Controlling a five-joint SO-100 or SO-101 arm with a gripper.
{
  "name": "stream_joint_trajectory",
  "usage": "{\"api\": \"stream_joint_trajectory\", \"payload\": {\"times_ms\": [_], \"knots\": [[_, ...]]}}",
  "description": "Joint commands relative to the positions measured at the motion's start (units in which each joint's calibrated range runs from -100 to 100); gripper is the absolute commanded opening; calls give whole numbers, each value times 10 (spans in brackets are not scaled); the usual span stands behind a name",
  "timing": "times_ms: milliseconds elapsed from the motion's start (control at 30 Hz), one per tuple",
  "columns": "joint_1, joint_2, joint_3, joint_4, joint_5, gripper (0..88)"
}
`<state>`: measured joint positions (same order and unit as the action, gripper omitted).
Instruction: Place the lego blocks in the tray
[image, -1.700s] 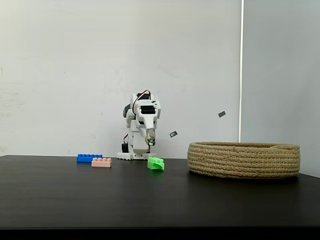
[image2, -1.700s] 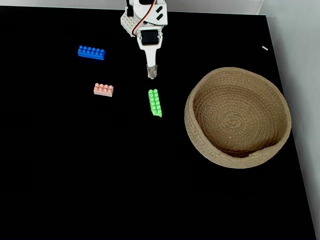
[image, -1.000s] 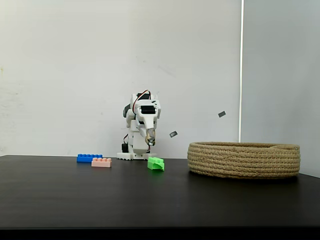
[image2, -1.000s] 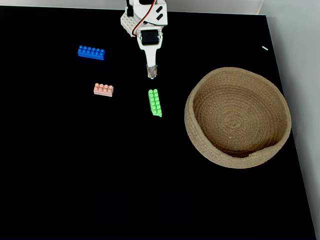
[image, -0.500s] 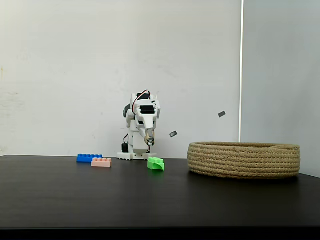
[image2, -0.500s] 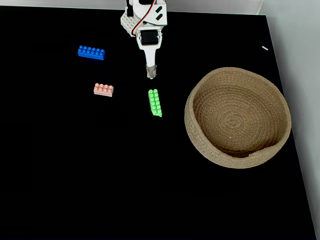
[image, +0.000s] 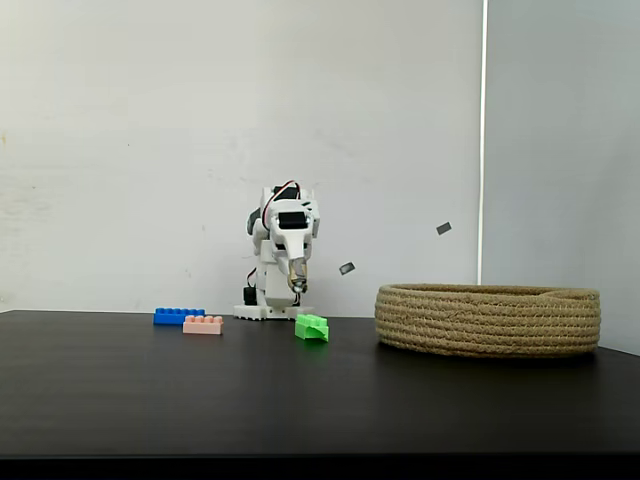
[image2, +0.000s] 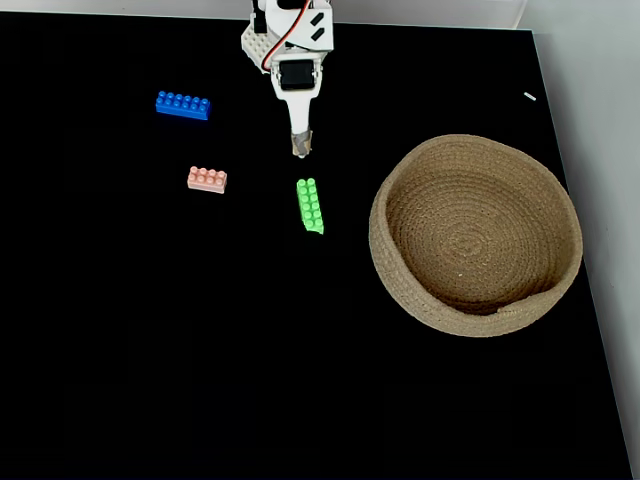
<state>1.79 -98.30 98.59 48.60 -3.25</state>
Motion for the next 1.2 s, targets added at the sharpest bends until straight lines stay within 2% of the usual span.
{"api": "stream_joint_trajectory", "payload": {"times_ms": [0,133,400,700,833,1167], "knots": [[32,17,-98,78,-8,66],[71,130,-261,195,-32,154],[133,392,-400,158,-23,282],[221,594,-449,63,12,295],[236,638,-455,41,22,271],[255,729,-483,3,43,281]]}}
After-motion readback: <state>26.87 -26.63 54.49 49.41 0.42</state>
